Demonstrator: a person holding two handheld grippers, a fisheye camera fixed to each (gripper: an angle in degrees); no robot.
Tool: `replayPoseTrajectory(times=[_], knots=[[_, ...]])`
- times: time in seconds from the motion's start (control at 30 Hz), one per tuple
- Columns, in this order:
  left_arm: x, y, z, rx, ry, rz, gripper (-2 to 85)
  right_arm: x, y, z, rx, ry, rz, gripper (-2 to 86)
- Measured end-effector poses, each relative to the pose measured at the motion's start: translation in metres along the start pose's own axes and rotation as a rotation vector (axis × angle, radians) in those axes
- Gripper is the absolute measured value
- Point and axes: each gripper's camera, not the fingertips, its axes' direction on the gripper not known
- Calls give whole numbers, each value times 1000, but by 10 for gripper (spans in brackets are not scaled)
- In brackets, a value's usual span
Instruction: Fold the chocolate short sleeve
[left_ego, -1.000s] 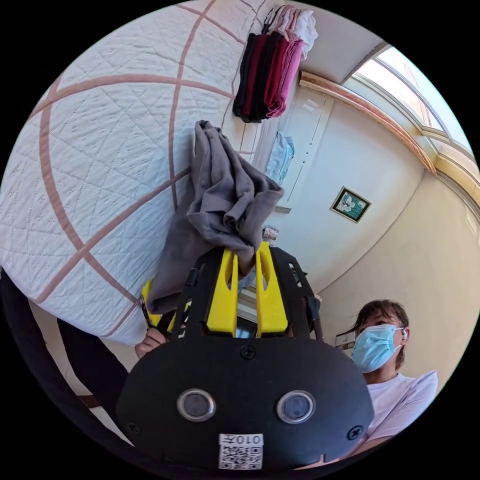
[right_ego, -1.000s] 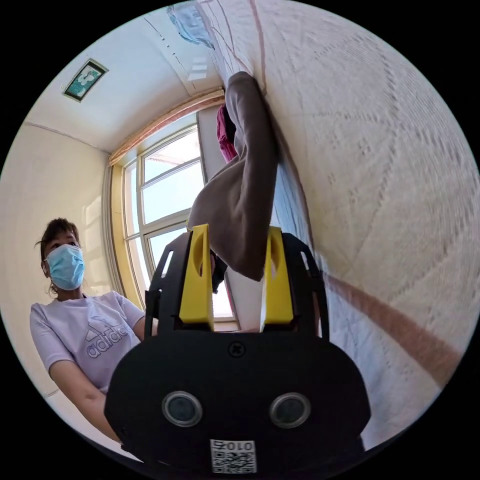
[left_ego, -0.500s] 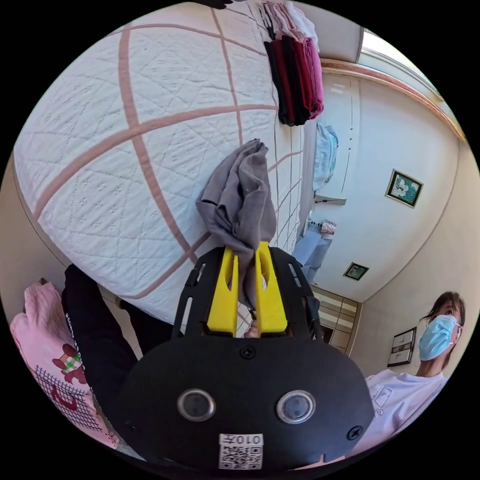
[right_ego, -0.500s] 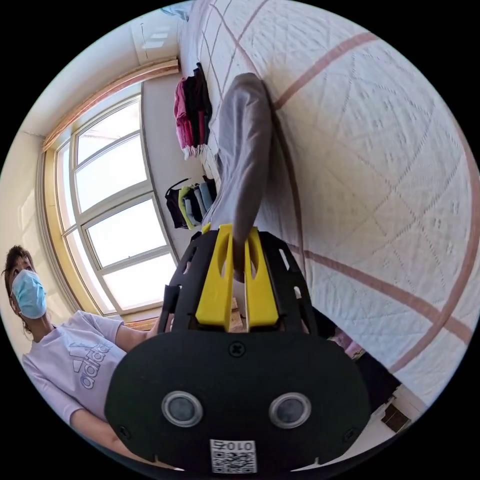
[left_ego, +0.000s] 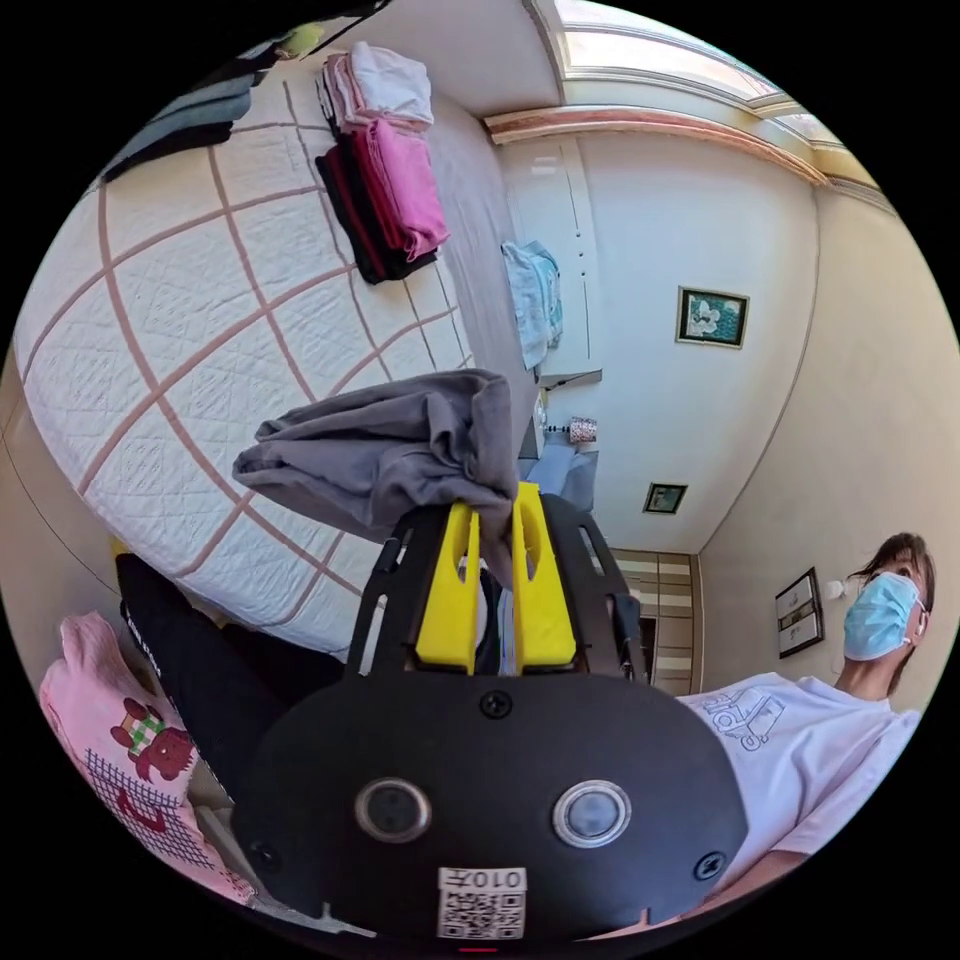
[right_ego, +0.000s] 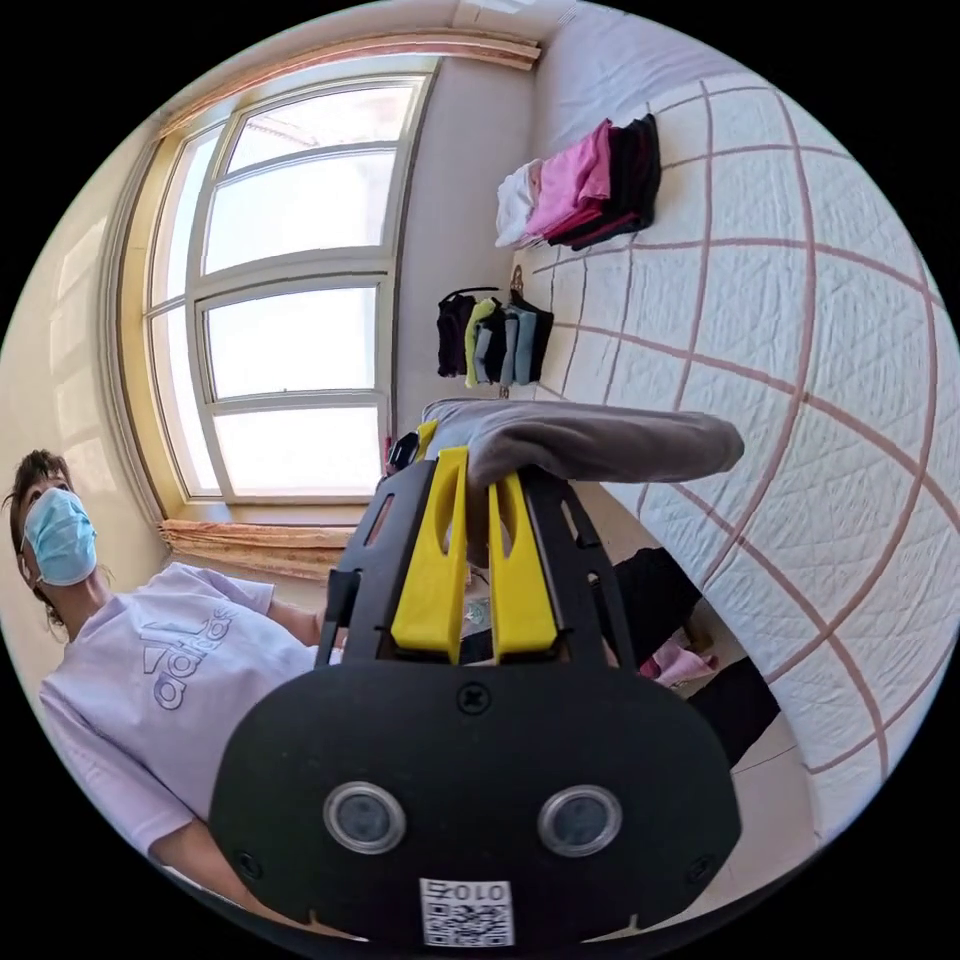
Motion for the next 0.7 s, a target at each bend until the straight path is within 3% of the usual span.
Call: replayPoseTrajectory(times=[0.2, 0.33, 0.47, 0.57, 0.7], knots=[[3, -93, -38, 9, 55, 11, 97, -43, -68, 17, 54, 28, -18, 52], [10, -241, -38, -87, 68, 97, 88, -60, -148, 23, 148, 49, -35, 52], [62, -413, -35, -148, 66, 341, 84, -101, -262, 17, 292, 110, -188, 53], [88, -511, -38, -149, 116, 493, 84, -132, -322, 18, 390, 179, -325, 53], [59, -597, -33, -168, 189, 506, 83, -111, -376, 37, 451, 221, -368, 54]])
